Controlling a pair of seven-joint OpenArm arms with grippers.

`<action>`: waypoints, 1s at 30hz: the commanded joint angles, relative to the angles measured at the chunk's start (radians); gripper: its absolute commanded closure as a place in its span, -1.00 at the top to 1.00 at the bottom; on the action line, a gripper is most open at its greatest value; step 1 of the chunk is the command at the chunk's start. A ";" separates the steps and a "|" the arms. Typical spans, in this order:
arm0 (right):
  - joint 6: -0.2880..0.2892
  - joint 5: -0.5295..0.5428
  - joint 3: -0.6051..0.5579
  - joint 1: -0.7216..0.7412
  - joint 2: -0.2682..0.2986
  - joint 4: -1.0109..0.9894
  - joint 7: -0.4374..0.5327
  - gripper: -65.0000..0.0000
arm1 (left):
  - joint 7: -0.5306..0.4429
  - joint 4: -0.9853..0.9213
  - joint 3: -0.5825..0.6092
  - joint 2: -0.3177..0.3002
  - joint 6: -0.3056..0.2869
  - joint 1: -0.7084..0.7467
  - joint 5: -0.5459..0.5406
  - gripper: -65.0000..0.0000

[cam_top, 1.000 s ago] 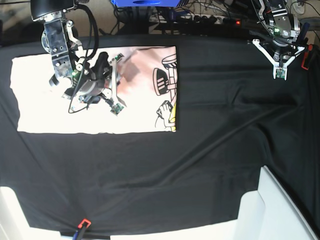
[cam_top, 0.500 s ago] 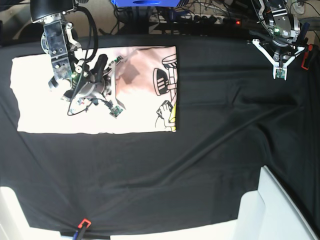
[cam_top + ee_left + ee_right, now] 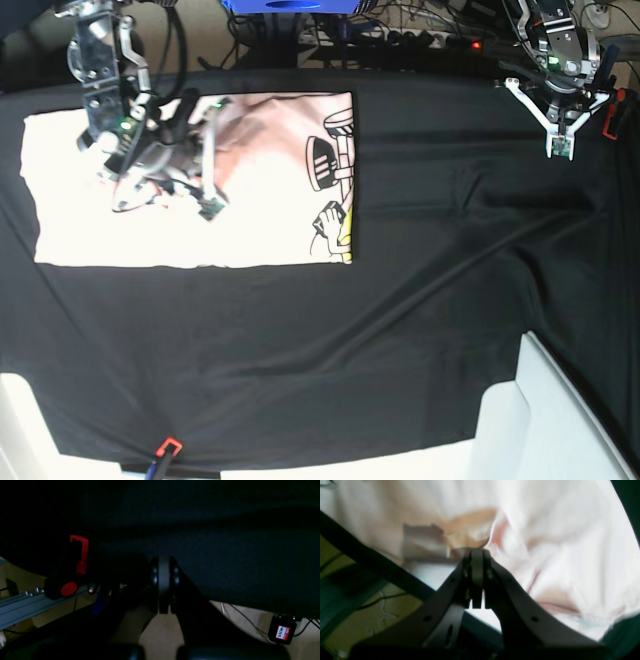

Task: Fold the T-shirt properly

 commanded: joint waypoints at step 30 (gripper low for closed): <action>0.000 0.005 0.151 -0.157 -0.001 0.081 0.018 -1.00 | -0.010 0.013 -0.006 -0.025 0.010 0.000 0.004 -0.97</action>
